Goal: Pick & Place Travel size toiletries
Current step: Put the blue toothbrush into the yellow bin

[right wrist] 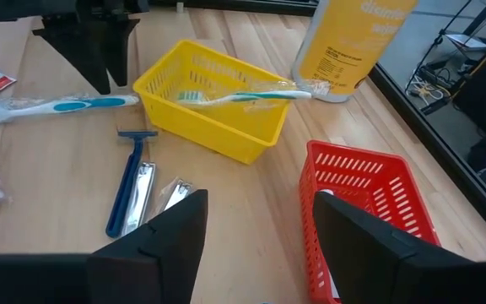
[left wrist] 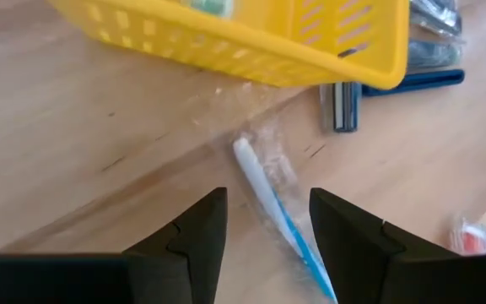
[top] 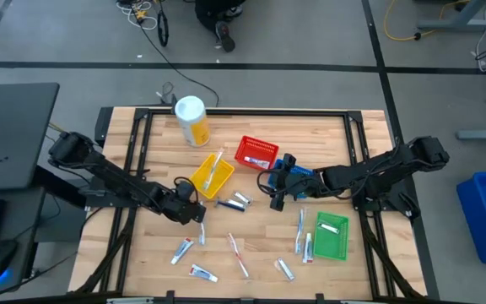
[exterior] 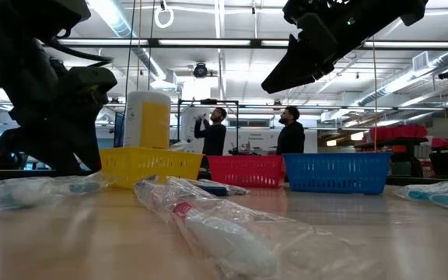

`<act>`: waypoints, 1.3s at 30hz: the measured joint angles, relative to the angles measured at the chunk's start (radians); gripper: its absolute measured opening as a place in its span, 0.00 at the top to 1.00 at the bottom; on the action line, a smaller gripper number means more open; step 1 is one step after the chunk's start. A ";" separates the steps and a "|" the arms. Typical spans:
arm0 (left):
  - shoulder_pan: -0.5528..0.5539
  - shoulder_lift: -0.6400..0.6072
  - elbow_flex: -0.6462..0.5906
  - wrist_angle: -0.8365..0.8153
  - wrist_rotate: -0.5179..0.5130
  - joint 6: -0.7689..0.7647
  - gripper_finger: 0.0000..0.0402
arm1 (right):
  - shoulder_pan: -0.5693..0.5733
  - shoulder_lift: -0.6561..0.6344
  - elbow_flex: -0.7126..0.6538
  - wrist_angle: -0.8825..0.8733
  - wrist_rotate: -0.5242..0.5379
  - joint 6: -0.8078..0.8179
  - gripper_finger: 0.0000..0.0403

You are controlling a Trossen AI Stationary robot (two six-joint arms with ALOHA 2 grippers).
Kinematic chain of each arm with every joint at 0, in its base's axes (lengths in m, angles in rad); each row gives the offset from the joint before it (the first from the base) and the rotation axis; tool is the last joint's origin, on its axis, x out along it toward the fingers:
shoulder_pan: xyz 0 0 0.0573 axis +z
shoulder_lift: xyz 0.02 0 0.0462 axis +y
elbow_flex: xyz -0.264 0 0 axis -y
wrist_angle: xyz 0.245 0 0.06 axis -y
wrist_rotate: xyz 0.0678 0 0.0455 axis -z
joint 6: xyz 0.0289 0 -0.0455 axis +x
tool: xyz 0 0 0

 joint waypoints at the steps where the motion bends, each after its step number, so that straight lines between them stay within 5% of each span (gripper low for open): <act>1: 0.002 0.000 0.000 0.003 -0.005 0.001 0.56 | 0.000 0.000 0.000 0.000 0.000 0.000 0.44; 14: 0.030 0.137 0.045 0.025 0.009 0.079 0.58 | 0.000 0.000 0.000 -0.002 0.000 0.000 0.40; 26: 0.031 0.142 0.085 -0.042 0.036 0.123 0.93 | 0.000 0.000 0.000 -0.008 0.001 0.000 0.40; 39: 0.014 0.064 0.109 -0.089 0.059 0.065 0.93 | 0.000 0.000 0.000 -0.008 0.002 0.000 0.46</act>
